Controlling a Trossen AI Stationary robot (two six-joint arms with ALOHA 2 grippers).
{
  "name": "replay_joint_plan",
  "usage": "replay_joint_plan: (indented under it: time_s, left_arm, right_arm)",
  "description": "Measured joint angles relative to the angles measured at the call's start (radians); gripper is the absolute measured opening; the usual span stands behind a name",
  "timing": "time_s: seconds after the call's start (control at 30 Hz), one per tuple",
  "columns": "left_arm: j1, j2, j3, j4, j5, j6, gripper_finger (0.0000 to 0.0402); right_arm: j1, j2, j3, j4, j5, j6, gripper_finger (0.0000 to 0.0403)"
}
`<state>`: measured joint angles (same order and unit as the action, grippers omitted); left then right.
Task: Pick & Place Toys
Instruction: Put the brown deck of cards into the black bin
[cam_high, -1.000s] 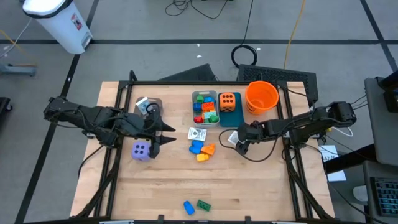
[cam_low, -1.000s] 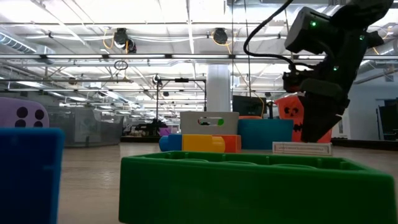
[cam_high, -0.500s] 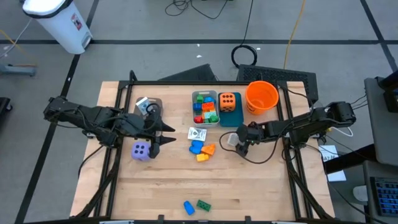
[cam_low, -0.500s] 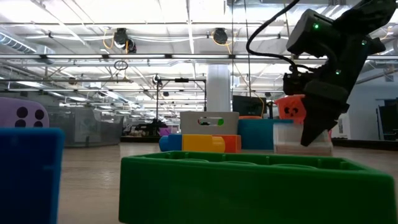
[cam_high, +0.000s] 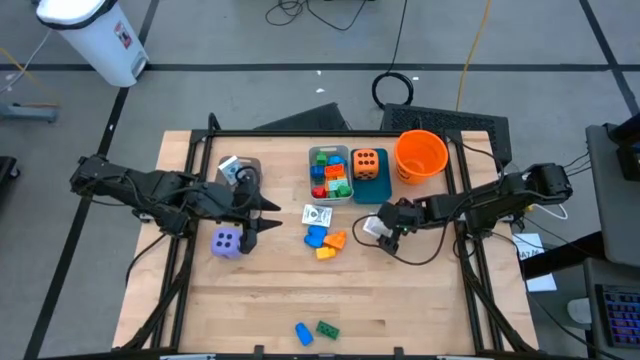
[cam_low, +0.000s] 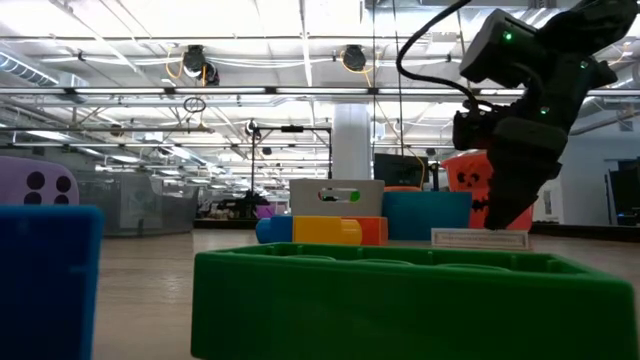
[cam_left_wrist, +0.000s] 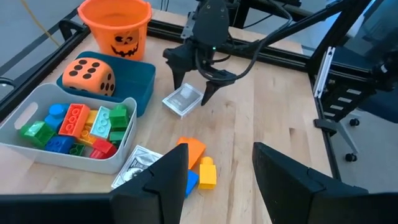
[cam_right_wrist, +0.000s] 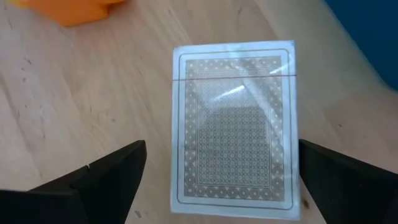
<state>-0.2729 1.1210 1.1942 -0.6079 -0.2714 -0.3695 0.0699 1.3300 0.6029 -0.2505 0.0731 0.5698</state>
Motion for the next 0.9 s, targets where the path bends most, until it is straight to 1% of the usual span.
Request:
replay_joint_plan:
  time_s: [0.23,0.47,0.57,0.63,0.73,0.9]
  left_arm:
    - [0.000,0.000,0.000,-0.002,0.001,-0.008,0.0186]
    - [0.000,0.000,0.000,-0.003,0.004,-0.006,0.0186]
    - [0.000,0.000,0.000,-0.003,0.004,-0.005,0.0186]
    - [0.000,0.000,0.000,-0.002,0.004,-0.005,0.0186]
    - [0.000,0.000,0.000,-0.002,0.004,-0.002,0.0186]
    - [0.005,0.000,0.000,-0.003,0.005,-0.003,0.0186]
  right_arm:
    - [0.038,0.000,0.000,-0.003,0.000,-0.017,0.0400]
    - [0.083,0.000,0.000,-0.002,0.000,0.026,0.0400]
    - [0.098,0.000,0.000,-0.002,0.003,-0.005,0.0400]
    - [0.105,0.000,0.000,-0.006,0.043,-0.001,0.0400]
    - [0.102,0.018,-0.004,0.000,0.112,0.061,0.0400]
    - [0.094,0.056,-0.017,-0.003,0.136,0.100,0.0400]
